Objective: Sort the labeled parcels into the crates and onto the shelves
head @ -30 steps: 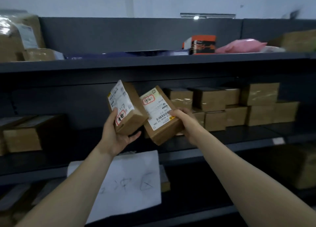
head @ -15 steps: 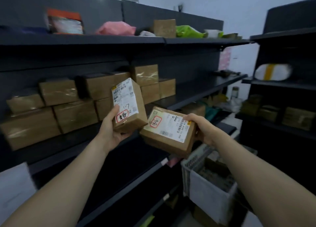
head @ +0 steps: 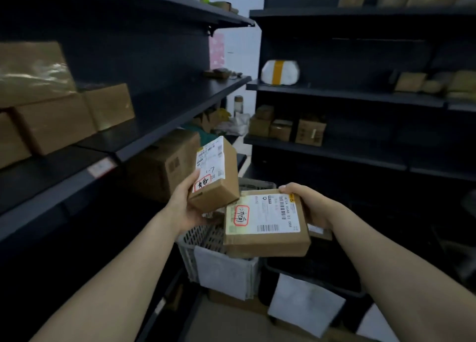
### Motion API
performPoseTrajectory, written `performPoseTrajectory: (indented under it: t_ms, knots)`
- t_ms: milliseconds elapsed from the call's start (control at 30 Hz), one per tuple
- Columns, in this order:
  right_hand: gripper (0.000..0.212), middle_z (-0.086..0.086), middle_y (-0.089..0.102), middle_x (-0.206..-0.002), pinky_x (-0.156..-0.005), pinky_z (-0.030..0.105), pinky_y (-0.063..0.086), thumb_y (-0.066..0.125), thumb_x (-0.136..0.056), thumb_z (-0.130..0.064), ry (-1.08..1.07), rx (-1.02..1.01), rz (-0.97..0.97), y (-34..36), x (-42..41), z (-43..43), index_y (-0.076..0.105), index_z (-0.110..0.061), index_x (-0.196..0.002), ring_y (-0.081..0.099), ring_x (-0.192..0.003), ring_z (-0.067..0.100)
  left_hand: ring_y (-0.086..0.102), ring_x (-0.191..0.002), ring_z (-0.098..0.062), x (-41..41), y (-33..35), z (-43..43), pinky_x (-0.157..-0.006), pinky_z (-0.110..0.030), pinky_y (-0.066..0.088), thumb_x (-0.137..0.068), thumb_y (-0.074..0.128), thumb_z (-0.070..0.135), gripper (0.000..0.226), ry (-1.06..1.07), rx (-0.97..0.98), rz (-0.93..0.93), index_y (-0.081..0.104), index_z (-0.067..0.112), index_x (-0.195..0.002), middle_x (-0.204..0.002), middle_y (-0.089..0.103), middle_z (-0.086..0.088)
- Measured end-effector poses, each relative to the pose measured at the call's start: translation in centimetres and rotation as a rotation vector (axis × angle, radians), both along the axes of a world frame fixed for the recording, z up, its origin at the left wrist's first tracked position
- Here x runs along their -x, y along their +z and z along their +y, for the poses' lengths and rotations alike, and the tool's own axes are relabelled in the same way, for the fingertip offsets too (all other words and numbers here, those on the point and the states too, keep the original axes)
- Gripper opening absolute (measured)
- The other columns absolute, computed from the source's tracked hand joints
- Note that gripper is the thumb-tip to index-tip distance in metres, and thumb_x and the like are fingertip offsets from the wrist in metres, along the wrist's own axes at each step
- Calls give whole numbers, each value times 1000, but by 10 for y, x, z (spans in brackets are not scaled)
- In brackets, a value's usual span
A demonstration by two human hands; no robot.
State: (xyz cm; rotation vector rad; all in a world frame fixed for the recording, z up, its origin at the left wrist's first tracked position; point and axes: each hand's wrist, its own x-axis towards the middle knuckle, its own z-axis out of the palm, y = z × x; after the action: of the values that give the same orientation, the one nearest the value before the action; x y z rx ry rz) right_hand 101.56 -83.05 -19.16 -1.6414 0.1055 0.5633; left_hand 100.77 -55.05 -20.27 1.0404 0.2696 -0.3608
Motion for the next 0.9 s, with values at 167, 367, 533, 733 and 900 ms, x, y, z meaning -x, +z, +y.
performPoseTrajectory:
  t_ms: [167,367,533,733,900]
  knots:
    - [22,5,70,-88,-70,28,49,55,-92,-34,-135,50,41,-26,-23,-36,66,-15,-92,66,-80,19,64,-88,-27,-47,-28,-48,-86,-42,47,-87,48,57,41,-129,-73,46,69,22,-94,-92,73,-5]
    - [29,8,72,-81,-61,29,52,70,-82,-34,-374,197,54,-63,-95,-63,71,-6,-92,68,-71,22,61,-89,-22,-123,-66,-80,-78,-41,48,-89,56,49,39,0,-306,63,60,19,-112,-96,69,-4]
    - [38,12,72,-93,-71,38,58,73,-71,-40,-559,211,123,-113,-182,-70,73,-6,-88,69,-81,29,64,-94,-29,-204,-104,-62,-86,-51,50,-85,66,43,47,246,-461,91,51,19,-122,-107,68,-10]
    - [41,6,69,-98,-88,42,54,67,-75,-53,-389,374,89,-166,-267,-36,72,-14,-89,65,-92,25,66,-82,-27,-260,-161,-26,-71,-36,54,-87,67,29,40,252,-738,69,57,11,-121,-104,68,-13]
    - [41,5,63,-110,-82,33,50,62,-80,-56,-29,600,-44,-211,-326,5,68,-21,-101,60,-102,23,63,-97,-30,-304,-213,-16,-84,-39,52,-86,67,30,43,142,-892,101,58,7,-122,-109,66,-12]
